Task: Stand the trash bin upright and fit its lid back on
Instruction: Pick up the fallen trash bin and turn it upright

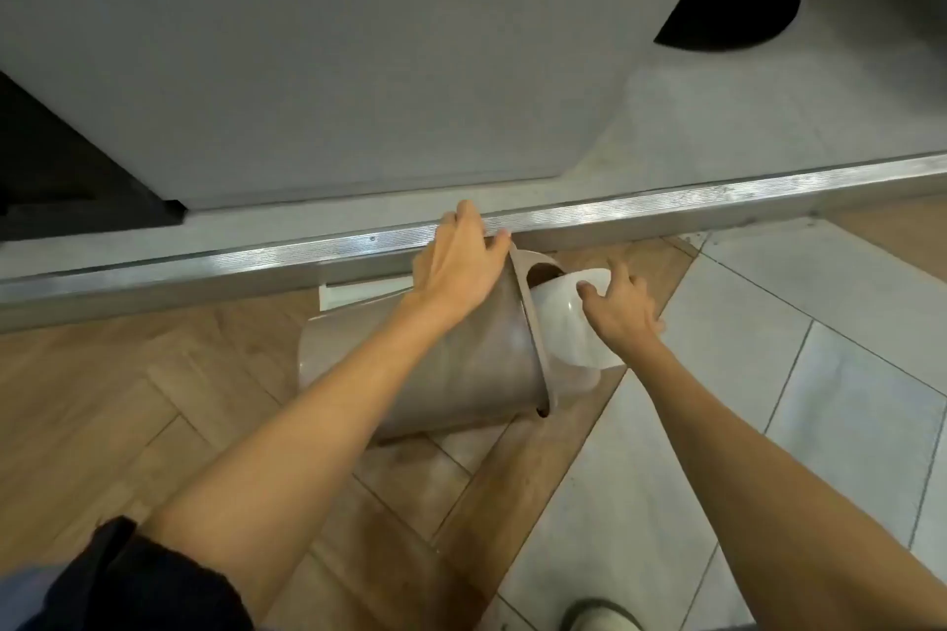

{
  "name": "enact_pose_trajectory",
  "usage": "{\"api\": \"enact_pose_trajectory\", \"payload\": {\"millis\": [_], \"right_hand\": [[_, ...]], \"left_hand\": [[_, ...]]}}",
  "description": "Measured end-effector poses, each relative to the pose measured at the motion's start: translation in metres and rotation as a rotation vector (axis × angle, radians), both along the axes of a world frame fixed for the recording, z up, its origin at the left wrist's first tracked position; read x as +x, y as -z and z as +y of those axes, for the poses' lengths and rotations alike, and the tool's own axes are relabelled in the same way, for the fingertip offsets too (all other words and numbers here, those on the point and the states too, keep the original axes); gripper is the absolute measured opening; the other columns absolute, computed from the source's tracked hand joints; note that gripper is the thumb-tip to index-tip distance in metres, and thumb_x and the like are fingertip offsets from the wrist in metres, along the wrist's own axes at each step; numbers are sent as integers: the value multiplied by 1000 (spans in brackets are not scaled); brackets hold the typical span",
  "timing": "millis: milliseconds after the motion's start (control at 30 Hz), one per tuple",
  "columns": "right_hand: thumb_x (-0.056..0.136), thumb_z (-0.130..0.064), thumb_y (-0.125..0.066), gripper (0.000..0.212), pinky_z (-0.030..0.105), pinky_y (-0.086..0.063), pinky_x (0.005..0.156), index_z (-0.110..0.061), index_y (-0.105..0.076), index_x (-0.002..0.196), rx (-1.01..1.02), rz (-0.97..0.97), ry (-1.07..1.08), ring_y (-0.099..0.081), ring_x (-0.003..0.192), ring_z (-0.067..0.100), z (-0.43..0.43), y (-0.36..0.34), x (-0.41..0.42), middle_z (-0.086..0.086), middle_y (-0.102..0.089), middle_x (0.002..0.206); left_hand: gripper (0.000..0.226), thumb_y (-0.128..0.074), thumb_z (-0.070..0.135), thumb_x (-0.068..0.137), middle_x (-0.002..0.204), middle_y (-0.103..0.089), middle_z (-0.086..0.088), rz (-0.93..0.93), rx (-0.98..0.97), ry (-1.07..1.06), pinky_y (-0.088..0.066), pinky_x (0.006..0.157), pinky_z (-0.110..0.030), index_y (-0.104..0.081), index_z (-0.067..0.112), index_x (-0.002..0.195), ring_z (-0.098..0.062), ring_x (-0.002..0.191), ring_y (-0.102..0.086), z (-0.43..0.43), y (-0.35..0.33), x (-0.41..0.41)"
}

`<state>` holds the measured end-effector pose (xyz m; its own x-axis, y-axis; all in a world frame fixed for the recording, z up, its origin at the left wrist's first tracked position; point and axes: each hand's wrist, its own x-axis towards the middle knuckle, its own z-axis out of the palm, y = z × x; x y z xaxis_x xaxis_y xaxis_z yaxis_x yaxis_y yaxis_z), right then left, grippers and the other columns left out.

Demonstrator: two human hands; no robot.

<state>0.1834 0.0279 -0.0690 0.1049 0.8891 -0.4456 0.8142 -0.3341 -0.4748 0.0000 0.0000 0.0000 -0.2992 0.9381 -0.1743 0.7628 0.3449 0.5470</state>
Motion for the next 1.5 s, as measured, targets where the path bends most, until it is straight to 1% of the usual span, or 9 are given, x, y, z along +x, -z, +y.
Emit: {"api": "enact_pose_trajectory", "payload": {"millis": [167,267,400,500,767,933,1133,1267,1500], "right_hand": [[98,-43,-53,66,55,-42,105,-14,-28,152,-165,265,226,-44,132,41,-13,12,12,17,-39,152],[99,-40,-54,63,52,-43,101,-11,-32,150,-265,346,327,-44,132,40,-20,8,12,16,-41,150],[99,-41,-54,54,50,-46,96,-13,-43,144,-360,443,439,-46,128,36,-28,9,9,13,-45,145],[100,-40,-53,50,48,-47,97,-12,-46,141,-359,482,467,-49,119,33,-35,9,7,12,-48,141],[91,-57,-56,66,47,-42,92,-17,-42,142,-470,577,451,-49,116,31,-52,-6,11,11,-50,134],[83,-67,-59,58,44,-52,78,-21,-64,118,-519,846,487,-66,101,30,-56,-25,18,10,-71,113],[89,-65,-53,59,39,-58,79,-18,-71,121,-459,1085,415,-74,96,28,-53,-52,31,11,-76,114],[91,-65,-49,53,31,-60,64,-21,-75,106,-431,1069,294,-76,80,21,-47,-78,32,5,-80,95],[78,-71,-60,66,51,-50,98,-21,-70,119,-317,798,50,-66,112,37,-51,-112,9,15,-73,118]], "left_hand": [[80,-58,63,82,102,-71,-19,-152,-222,-108,-54,73,-38,-45,-1,128,-34,89,-70,-5,15,25],[53,-66,52,80,83,-73,-15,-163,-256,-71,-60,76,-39,-65,1,96,-26,68,-72,-11,16,29],[33,-63,22,89,53,-63,-7,-227,-266,12,-62,60,-35,-52,13,60,-23,48,-66,-21,11,38],[33,-61,14,90,52,-61,-6,-294,-241,1,-56,47,-27,-46,14,60,-21,44,-63,-28,9,38],[28,-63,13,86,53,-59,-2,-464,-136,-28,-64,61,-38,-43,14,66,-14,48,-65,-56,3,9],[24,-61,5,90,57,-51,-8,-655,-51,-65,-58,48,-24,-47,7,70,-7,40,-57,-73,-25,-11],[29,-59,0,91,46,-53,3,-889,33,-139,-54,45,-21,-50,9,66,-6,39,-51,-94,-43,-33],[34,-56,0,93,43,-48,8,-1013,62,-231,-48,39,-18,-48,14,63,-3,37,-46,-109,-37,-45],[49,-48,4,92,47,-50,16,-1054,34,-407,-37,43,-16,-57,27,50,1,42,-43,-139,-23,-57]]}}
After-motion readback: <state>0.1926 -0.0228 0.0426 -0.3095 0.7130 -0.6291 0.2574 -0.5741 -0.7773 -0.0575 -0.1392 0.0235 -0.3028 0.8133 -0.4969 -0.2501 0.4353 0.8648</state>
